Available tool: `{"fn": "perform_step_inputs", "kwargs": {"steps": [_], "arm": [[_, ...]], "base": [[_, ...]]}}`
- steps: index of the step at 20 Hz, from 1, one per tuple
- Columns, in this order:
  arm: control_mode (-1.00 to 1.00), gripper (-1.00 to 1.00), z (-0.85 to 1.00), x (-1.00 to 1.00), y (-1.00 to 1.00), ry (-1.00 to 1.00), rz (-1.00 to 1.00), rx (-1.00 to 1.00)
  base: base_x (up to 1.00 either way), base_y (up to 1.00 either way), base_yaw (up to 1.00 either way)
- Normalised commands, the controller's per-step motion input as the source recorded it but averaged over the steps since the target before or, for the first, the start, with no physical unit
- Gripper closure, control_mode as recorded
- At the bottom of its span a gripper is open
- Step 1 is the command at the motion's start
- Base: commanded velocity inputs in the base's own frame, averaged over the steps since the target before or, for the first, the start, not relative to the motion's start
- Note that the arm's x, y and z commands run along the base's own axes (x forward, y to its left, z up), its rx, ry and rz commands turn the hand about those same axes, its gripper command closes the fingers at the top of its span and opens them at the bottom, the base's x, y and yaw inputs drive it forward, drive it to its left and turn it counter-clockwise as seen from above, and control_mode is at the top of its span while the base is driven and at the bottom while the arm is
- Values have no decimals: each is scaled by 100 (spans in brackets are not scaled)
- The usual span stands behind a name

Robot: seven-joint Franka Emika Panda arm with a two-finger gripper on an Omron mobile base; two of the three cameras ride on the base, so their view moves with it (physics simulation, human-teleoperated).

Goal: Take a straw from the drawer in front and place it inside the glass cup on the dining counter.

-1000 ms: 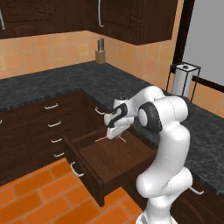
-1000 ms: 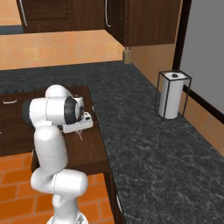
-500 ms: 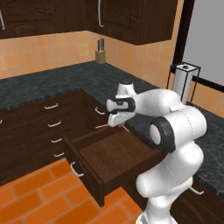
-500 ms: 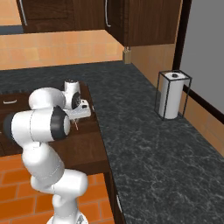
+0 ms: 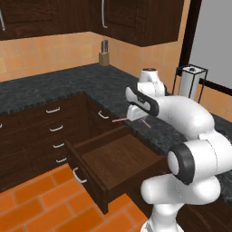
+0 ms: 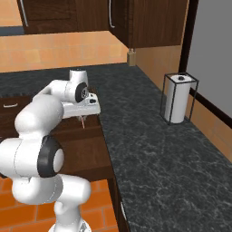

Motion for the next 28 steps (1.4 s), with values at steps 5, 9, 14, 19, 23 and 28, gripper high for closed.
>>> {"fn": "perform_step_inputs", "kwargs": {"steps": [5,9,14,19,23,28], "arm": [[100,100,13,-30,-28,0,-2,0],[100,100,0,0,0,0,0,0],[100,100,0,0,0,0,0,0],[100,100,0,0,0,0,0,0],[100,100,0,0,0,0,0,0],[100,100,0,0,0,0,0,0]], "base": [[-18,-2,-1],[-100,3,-1],[-93,57,53],[-50,95,82],[-27,100,78],[24,63,55]]}}
